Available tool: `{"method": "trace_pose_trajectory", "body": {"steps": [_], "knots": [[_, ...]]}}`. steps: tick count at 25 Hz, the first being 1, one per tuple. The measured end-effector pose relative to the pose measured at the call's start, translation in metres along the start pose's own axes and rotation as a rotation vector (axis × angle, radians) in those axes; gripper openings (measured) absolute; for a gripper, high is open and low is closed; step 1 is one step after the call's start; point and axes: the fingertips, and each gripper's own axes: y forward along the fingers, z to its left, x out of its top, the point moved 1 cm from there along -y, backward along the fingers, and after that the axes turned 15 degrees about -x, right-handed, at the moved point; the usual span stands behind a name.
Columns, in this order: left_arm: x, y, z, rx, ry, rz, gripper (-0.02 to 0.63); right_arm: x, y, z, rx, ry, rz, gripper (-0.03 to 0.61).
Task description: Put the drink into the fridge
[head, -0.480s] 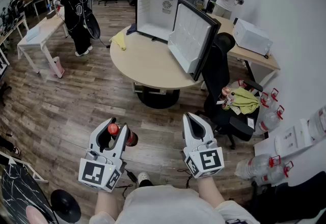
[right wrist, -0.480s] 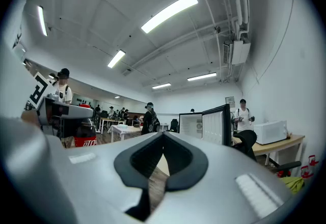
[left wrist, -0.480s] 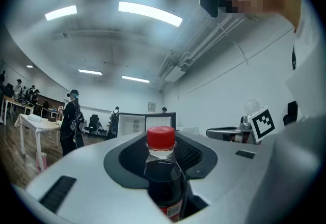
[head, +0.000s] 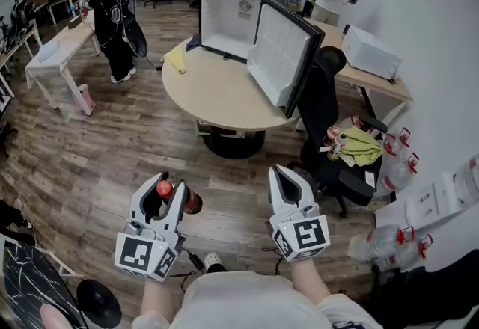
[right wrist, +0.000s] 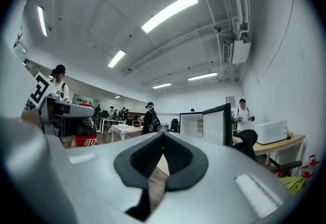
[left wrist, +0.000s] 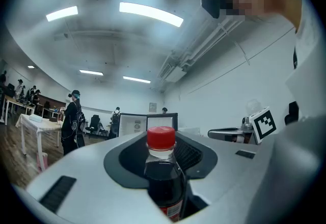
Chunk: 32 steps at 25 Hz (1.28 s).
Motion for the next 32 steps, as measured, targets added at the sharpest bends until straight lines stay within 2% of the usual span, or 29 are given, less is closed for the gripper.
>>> {"method": "trace_pose_trajectory", "body": {"steps": [15, 21, 25, 32], "knots": [[-0.003, 0.011, 0.058, -0.047, 0.025, 0.006, 0.144, -0.01, 0.042, 0.038, 0.021, 0.047, -0.022, 0.011], [-0.012, 0.029, 0.08, -0.063, 0.0, 0.014, 0.144, -0.019, 0.066, 0.035, -0.002, 0.046, -0.004, 0.011], [-0.015, 0.049, 0.1, -0.07, -0.016, 0.013, 0.144, -0.023, 0.096, 0.031, -0.002, 0.05, -0.003, 0.011], [-0.012, 0.101, 0.146, -0.065, 0.006, 0.021, 0.144, -0.024, 0.177, 0.023, 0.03, 0.059, -0.022, 0.011]]}}
